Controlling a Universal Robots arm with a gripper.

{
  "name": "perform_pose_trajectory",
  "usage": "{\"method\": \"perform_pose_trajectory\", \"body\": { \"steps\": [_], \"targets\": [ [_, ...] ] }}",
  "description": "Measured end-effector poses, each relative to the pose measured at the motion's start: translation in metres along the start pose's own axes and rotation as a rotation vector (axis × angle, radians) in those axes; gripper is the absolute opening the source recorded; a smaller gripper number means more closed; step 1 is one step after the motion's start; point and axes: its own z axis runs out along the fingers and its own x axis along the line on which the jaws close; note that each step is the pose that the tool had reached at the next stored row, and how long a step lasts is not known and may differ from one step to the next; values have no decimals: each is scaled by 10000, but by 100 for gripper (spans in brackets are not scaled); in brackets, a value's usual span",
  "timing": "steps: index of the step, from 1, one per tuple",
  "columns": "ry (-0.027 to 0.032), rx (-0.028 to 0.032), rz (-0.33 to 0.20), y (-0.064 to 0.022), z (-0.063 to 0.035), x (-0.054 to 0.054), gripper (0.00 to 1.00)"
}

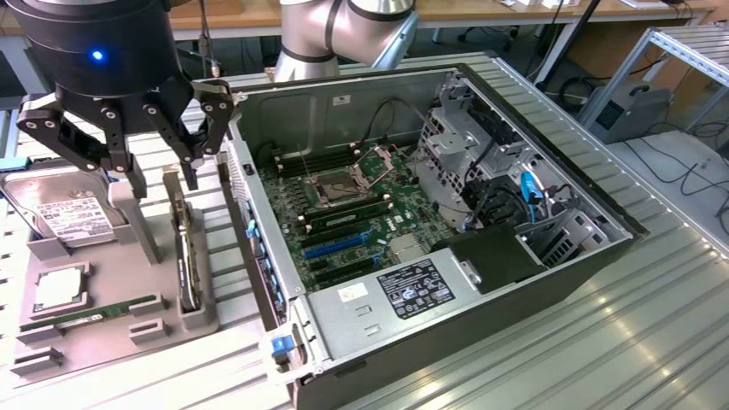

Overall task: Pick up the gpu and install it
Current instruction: 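Pick up the gpu and move the gpu toward the slot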

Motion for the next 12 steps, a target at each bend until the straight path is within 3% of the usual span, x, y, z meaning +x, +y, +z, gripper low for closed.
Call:
{"method": "perform_pose_trajectory", "body": {
  "steps": [12],
  "targets": [
    [0, 0, 0, -3, 47, 12, 48]
  ]
}}
